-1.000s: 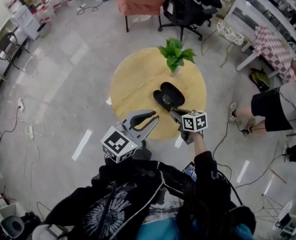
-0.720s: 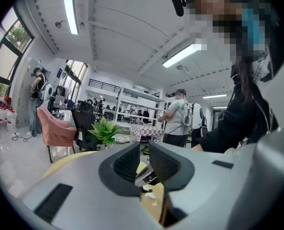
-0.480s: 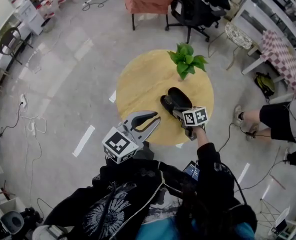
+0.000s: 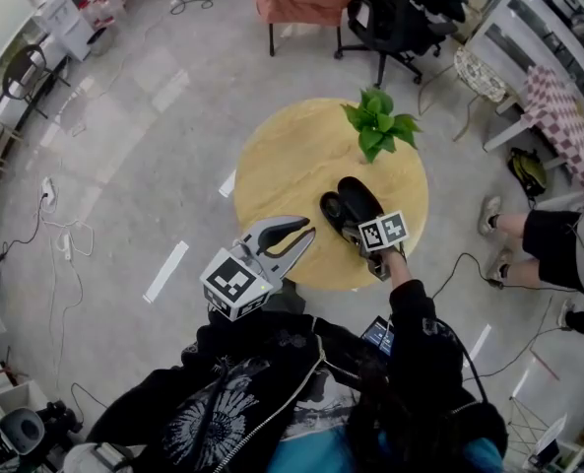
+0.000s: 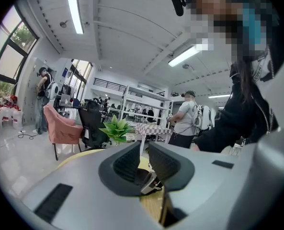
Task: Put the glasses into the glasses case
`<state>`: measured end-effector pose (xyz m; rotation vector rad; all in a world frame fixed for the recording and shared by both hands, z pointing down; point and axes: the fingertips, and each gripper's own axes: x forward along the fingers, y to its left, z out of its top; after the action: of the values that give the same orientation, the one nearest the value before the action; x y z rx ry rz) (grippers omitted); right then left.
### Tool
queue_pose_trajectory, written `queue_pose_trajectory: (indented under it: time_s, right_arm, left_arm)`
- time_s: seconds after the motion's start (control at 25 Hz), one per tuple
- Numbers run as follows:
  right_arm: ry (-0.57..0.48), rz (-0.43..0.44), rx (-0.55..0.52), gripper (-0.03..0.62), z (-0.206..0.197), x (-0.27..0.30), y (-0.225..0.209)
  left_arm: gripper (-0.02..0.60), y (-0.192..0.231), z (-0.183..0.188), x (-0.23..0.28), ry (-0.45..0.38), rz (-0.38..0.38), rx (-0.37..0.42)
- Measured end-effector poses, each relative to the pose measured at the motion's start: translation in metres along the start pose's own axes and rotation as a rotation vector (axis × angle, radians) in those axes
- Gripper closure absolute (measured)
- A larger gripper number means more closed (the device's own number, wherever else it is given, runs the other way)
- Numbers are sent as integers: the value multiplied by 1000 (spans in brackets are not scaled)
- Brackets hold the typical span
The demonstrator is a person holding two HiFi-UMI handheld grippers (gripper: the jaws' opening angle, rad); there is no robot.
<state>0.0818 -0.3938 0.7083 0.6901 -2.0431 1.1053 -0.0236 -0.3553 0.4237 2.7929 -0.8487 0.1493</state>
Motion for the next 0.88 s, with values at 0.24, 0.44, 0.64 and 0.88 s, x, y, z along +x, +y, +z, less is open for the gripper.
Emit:
queue_pose_trajectory:
  time_s: [0.24, 0.44, 0.64, 0.88]
  right_arm:
    - [17, -74, -15, 536, -1, 4, -14]
    - [3, -115, -63, 536, 2, 3, -16]
    - [7, -162, -95, 525, 4, 1, -18]
    - [-44, -201, -88, 451, 14, -7, -21]
  left_arm:
    - [529, 5, -4, 4, 4, 2, -5]
    - [529, 6, -5, 5, 9, 0, -5]
    - [529, 7, -4, 6, 8, -1, -7]
    - [529, 7, -3, 11, 8, -7, -6]
